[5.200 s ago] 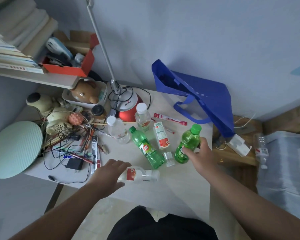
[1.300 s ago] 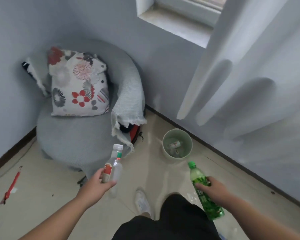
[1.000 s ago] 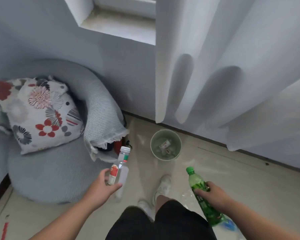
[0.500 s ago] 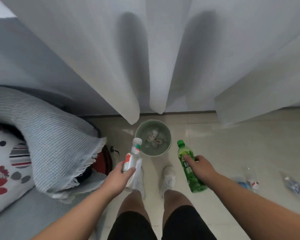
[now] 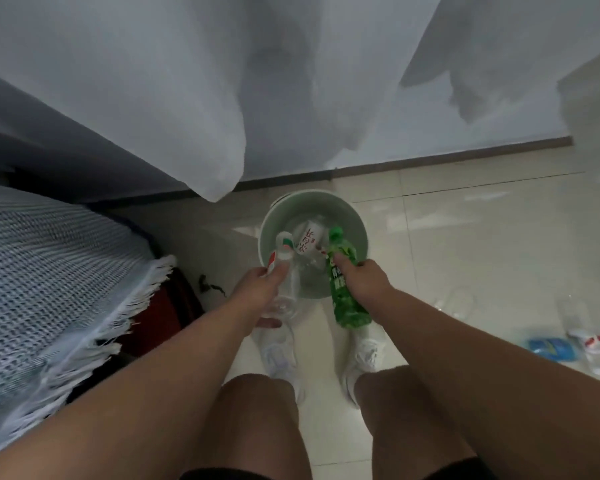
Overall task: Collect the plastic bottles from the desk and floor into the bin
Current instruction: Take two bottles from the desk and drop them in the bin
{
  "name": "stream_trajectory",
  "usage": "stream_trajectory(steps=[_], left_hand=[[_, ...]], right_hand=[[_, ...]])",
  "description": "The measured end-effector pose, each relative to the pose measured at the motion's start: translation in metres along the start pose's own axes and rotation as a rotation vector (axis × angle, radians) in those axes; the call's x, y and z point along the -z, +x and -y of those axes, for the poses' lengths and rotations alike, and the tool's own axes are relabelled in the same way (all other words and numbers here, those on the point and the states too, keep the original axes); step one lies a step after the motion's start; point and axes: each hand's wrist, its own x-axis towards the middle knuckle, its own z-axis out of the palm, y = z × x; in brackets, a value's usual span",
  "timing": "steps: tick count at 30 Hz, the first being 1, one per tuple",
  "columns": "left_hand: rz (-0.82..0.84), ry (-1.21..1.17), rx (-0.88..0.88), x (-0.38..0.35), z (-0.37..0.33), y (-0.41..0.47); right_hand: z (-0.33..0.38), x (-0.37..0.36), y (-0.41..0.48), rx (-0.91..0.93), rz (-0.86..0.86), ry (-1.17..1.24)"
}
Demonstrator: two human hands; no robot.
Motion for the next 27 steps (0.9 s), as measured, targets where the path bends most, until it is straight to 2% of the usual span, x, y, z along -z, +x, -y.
stream_trajectory(steps=[4,8,15,21,27], left_hand=[[0.038,-0.116,-0.010,-0.002,-0.004,0.016],[0.035,-0.078,-0.013,0.003,-0.006,0.013],[-0.022,0.036,-0.029,0.009,-0.002,-0.020],[0.025,0.126,-0.049,0.032,-0.009,-0.100],[0.057,0.289,-0.165,0.084,-0.024,-0.233]], right_hand=[[0.006,-0.006,0.013,-0.055,0.088,0.193],[0.002,0.001,0.005,-0.025,0.052,0.123],[-0.011,0.025,-0.034,-0.065,0.095,0.158],[-0.001,0.062,-0.117,-0.049,0.100,0.109],[0.017,0.113,-0.254,0.026,0.073,0.026]])
